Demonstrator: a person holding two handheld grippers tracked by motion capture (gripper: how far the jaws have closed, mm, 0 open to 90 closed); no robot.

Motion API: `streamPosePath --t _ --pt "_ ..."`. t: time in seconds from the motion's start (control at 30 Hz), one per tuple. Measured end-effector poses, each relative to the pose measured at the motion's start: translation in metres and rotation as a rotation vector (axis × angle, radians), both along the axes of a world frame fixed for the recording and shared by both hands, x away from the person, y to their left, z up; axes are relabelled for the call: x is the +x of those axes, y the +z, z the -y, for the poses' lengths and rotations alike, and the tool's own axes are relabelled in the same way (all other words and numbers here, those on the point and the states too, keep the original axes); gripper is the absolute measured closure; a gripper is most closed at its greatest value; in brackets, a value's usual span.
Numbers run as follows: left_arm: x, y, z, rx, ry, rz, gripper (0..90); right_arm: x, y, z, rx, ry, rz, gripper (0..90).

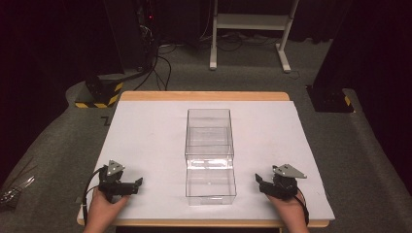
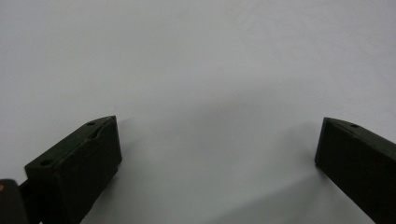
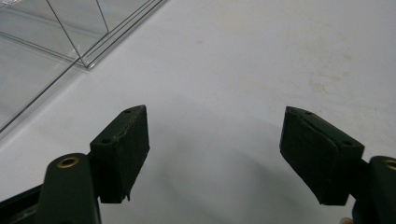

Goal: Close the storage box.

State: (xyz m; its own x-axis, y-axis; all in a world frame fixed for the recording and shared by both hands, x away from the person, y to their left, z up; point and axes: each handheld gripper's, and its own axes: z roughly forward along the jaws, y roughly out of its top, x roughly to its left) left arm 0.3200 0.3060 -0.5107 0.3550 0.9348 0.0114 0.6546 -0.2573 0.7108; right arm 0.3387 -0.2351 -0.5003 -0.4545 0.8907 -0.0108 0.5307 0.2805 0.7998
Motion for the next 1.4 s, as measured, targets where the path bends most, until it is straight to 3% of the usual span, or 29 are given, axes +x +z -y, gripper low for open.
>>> streamPosePath --t 1.0,1.4 --pt "-0.0001 -0.0001 0.0000 -0.001 0.000 0.001 0.5 0.0010 0.0000 0.0011 0.010 0.003 -0.010 26.7" --pt "0.0000 0.0000 0.0000 -0.001 0.000 0.001 0.5 -0.0019 0.0016 -0.0001 0.001 0.008 0.008 26.9"
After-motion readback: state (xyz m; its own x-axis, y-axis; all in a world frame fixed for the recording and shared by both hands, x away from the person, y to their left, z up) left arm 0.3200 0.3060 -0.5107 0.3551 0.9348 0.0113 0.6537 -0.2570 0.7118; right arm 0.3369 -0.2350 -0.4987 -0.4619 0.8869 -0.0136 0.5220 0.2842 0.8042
